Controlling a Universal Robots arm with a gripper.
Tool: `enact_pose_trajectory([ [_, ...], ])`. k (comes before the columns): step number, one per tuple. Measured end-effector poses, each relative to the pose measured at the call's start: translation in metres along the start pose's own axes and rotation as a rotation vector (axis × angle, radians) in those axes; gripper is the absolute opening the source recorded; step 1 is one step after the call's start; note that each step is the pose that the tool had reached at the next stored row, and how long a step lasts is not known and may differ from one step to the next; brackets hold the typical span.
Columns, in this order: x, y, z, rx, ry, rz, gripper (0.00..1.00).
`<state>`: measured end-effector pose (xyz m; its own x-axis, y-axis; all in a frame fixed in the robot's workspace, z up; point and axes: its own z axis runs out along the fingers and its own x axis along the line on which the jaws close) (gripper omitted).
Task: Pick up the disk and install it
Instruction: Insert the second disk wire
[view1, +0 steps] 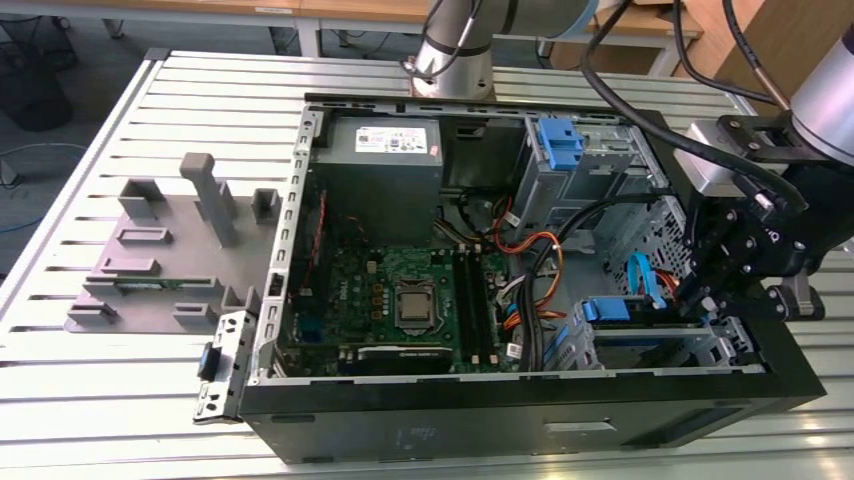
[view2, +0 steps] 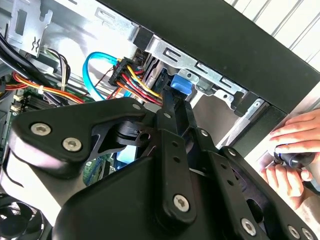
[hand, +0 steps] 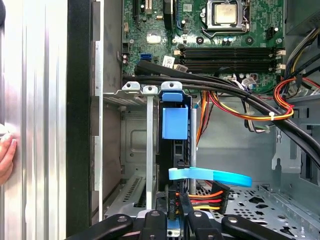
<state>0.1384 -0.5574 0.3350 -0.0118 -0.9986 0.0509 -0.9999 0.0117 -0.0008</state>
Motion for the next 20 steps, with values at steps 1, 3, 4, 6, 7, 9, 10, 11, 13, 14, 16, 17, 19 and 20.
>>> enact_pose_trajectory([
  [1,0.0000,0.0000,0.0000,0.0000,0.0000,0.000,0.24],
  [3,0.0000,0.0000,0.0000,0.0000,0.0000,0.000,0.24],
  [4,0.0000,0.0000,0.0000,0.0000,0.0000,0.000,0.24],
  [6,0.0000,0.0000,0.0000,0.0000,0.0000,0.000,0.24],
  [7,0.0000,0.0000,0.0000,0.0001,0.0001,0.000,0.23],
  [9,0.0000,0.0000,0.0000,0.0000,0.0001,0.000,0.16],
  [10,0.0000,0.0000,0.0000,0.0000,0.0001,0.000,0.16],
  [11,0.0000,0.0000,0.0001,0.0000,0.0000,0.000,0.16],
  [13,0.0000,0.0000,0.0001,0.0000,-0.0001,0.000,0.16],
  [14,0.0000,0.0000,0.0001,0.0000,0.0000,0.000,0.16],
  [16,-0.0002,0.0000,0.0001,0.0000,-0.0002,0.000,0.16],
  [17,-0.0002,0.0000,-0.0003,-0.0001,-0.0002,0.000,0.16],
  [19,-0.0003,0.0000,-0.0006,-0.0001,-0.0003,0.000,0.16],
  [20,-0.0003,0.0000,-0.0008,0.0000,-0.0001,0.000,0.16],
])
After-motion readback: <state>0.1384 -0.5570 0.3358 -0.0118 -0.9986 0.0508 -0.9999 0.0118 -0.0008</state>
